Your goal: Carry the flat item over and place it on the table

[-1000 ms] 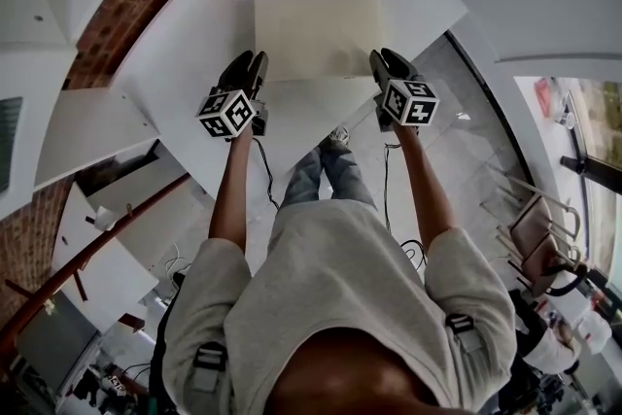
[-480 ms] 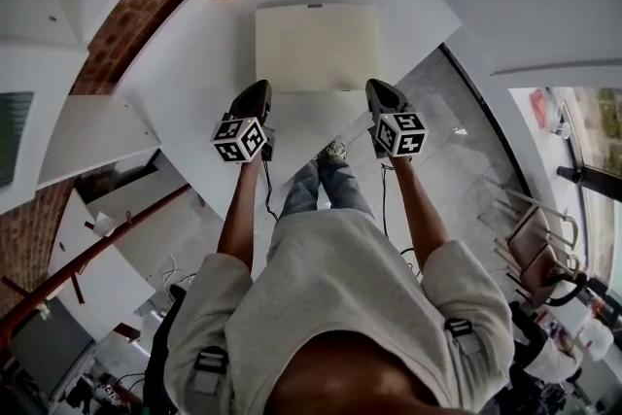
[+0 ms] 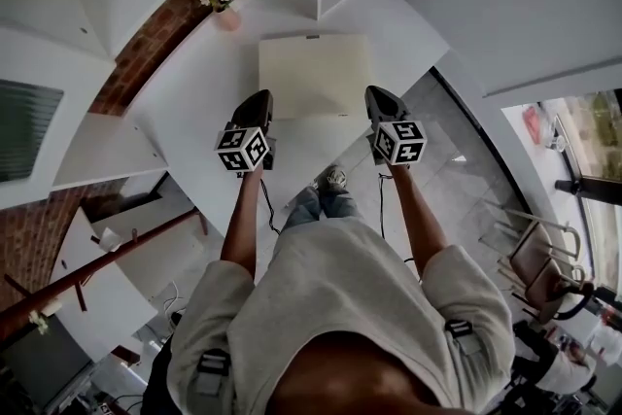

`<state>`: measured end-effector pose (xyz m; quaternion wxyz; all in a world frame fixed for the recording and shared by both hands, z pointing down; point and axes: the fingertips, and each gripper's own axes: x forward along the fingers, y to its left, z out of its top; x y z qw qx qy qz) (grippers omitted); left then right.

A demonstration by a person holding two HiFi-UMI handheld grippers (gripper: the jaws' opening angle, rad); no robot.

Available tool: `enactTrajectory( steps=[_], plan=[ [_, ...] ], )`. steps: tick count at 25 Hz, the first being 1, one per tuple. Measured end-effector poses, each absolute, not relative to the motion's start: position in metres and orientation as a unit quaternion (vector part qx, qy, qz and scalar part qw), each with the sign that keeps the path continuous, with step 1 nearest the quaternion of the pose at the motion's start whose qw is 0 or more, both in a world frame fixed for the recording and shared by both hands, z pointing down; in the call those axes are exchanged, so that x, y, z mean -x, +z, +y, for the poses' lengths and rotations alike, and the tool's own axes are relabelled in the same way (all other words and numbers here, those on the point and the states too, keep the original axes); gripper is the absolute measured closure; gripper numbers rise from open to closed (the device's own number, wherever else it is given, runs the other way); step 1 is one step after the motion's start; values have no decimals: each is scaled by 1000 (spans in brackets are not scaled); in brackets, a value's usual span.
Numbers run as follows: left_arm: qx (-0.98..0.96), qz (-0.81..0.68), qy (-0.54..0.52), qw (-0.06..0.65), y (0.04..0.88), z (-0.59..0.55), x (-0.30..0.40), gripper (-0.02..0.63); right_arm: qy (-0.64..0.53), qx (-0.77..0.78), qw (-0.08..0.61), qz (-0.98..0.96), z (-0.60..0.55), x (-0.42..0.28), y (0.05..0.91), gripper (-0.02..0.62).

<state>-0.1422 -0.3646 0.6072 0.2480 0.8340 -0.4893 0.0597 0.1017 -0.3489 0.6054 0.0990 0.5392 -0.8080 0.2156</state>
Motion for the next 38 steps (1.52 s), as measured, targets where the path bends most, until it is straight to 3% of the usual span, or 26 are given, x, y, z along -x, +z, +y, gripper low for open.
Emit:
enactTrajectory(
  steps=[19, 38],
  plan=[
    [-858, -487, 5, 160, 506, -389, 144, 591, 117, -559, 31, -821, -373, -106, 494, 571],
    [-867, -477, -1, 143, 481, -390, 134, 591, 93, -562, 22, -822, -375, -106, 470, 571]
  ],
)
